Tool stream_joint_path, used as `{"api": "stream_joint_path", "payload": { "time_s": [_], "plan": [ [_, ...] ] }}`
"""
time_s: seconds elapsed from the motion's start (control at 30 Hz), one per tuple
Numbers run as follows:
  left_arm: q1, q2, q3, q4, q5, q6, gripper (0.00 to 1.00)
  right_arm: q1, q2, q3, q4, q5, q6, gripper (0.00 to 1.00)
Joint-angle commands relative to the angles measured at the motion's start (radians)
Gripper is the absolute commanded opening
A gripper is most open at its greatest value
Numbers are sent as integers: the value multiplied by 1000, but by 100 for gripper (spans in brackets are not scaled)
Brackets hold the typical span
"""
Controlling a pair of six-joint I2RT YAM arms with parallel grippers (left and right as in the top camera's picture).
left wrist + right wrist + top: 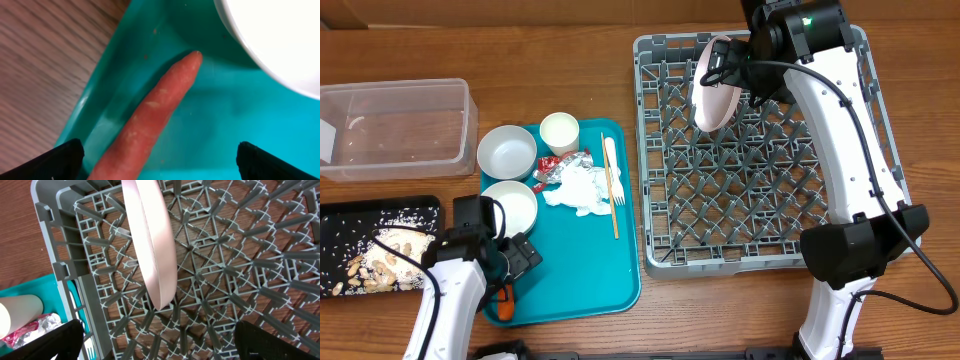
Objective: Sort waste into correct bins and load items into the dishwasher rack
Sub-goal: 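Grasp the orange carrot on the teal tray with the left gripper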
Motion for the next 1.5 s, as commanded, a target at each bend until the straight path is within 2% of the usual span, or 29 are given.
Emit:
{"api": "stream_joint_path", "payload": {
  "time_s": [0.0,0.1,0.4,0.57,0.7,0.83,0.9,0.93,0.97,1.17,1.47],
  "plan": [
    [-6,37,-9,23,45,6,100,3,-30,25,6,10,-3,100],
    [-6,74,-9,43,98,45,100,3,-30,25,5,10,-3,100],
    [-6,184,-9,41,105,47,99,3,-30,25,5,10,-3,100],
    [-6,200,-9,41,109,47,58,3,-30,25,5,10,-3,100],
    [-6,200,-9,34,109,47,39,3,-30,25,5,10,-3,100],
    [-6,200,-8,30,109,47,38,3,-30,25,5,10,-3,100],
    [-6,200,-7,23,108,47,25,3,-30,25,5,10,-3,100],
    [-6,200,-4,15,109,47,11,3,-30,25,5,10,-3,100],
    [-6,200,1,7,110,47,4,3,-30,25,5,10,-3,100],
    [-6,199,52,-60,120,47,4,3,-30,25,5,10,-3,100],
    [-6,193,206,-241,119,47,4,3,-30,25,5,10,-3,100]
  ]
}}
